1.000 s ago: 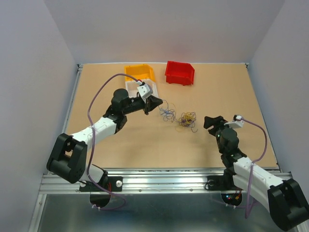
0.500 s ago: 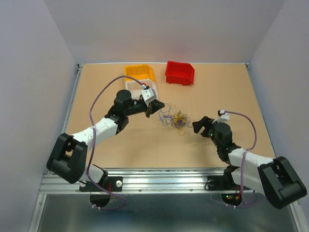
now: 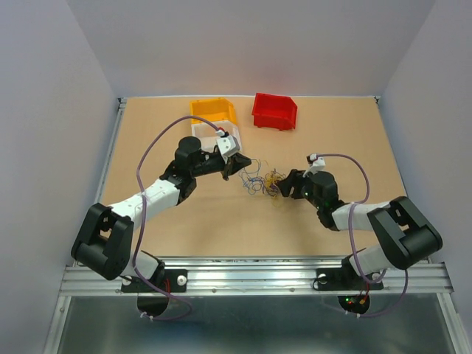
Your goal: Untangle the cables
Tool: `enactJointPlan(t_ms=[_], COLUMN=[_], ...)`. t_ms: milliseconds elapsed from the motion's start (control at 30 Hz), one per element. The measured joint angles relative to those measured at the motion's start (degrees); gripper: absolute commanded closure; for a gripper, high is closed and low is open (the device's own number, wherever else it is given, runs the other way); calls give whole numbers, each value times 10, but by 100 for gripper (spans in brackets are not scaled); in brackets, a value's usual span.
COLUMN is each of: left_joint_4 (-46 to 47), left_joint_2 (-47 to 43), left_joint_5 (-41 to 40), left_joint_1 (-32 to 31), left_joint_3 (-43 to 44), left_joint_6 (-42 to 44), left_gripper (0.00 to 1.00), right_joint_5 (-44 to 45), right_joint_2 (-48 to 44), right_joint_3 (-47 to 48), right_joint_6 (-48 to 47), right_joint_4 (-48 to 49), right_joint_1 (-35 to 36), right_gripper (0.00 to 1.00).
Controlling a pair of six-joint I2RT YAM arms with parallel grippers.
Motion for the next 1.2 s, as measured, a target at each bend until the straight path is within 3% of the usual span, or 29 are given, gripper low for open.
enactJointPlan(t_ms=[33,100,133,233,433,767,833,1200], left_joint_4=[-2,-5,-7,-16,-27,-31,-33,-28], left_joint_2=[0,0,0,1,0,16,38,106], left_joint_5=[0,0,1,2,-9,-35,-40,-42], left_joint_1=[0,0,0,-1,-17,-58,-66,-79], left_joint_3=[1,3,3,3,3,3,3,38], left_joint_6=[2,7,10,23,62,108,113,100], left_gripper=[87,80,70,37,16,13,6,8], right_joint_5=[-2,-4,-5,-5,-5,-23,-29,-68], right_joint_2=[7,23,26,26,-34,-179,-191,-205], right_joint_3=[6,18,22,23,21,-16,-16,-16], right_joint_6=[-2,-7,-9,-12,-13,-12,-12,-5], right_joint_4=[2,8,10,12,9,7,2,-8], right_joint_1=[2,6,7,7,7,7,8,14], right_gripper=[58,74,86,99,100,99,100,100])
